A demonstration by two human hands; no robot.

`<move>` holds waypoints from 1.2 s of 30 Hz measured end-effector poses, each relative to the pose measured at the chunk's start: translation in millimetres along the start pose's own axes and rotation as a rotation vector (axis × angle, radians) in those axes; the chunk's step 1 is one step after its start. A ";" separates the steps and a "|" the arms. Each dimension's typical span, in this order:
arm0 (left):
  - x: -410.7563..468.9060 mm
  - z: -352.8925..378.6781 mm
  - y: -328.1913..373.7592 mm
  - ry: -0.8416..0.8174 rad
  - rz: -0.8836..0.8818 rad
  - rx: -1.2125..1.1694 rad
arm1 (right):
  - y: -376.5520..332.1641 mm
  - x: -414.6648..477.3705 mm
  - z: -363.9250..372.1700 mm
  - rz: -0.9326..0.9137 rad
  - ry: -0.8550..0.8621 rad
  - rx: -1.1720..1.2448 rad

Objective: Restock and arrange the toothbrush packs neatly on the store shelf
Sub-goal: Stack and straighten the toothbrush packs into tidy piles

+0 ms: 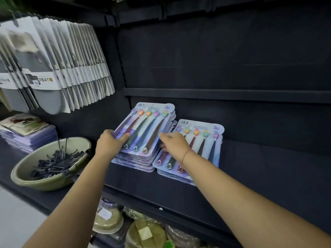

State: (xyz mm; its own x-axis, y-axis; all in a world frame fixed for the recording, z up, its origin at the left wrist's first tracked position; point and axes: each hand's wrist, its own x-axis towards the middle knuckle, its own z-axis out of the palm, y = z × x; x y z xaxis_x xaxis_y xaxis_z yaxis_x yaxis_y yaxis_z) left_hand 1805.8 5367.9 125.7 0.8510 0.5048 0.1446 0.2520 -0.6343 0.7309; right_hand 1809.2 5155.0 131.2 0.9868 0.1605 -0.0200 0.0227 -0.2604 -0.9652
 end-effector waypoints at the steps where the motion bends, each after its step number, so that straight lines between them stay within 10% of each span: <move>1: -0.5 -0.5 -0.5 -0.004 0.006 -0.004 | 0.8 5.5 6.0 0.015 0.012 0.006; 10: -17.4 1.2 20.8 -0.020 0.184 -0.161 | 10.6 -17.5 -24.2 0.033 0.225 0.282; 15: -31.1 22.7 10.9 -0.062 0.303 0.253 | 35.5 -48.6 -92.2 0.057 0.292 0.394; 27: -38.1 30.6 7.6 -0.066 0.324 0.449 | 52.0 -51.9 -107.2 0.087 0.268 0.025; 34: -99.1 37.5 13.8 0.103 0.496 0.052 | 59.2 -57.3 -113.2 0.062 0.336 -0.016; 36: -143.8 43.5 17.3 0.100 0.300 -0.261 | 59.8 -62.6 -112.8 0.039 0.326 0.102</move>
State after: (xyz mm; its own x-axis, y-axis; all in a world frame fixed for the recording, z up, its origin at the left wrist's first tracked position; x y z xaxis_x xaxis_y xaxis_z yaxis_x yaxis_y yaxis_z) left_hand 1707.8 5258.8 88.6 0.8167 0.3827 0.4318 -0.1366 -0.5989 0.7891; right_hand 1766.8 5022.0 104.1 0.9863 -0.1646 0.0107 -0.0161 -0.1609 -0.9868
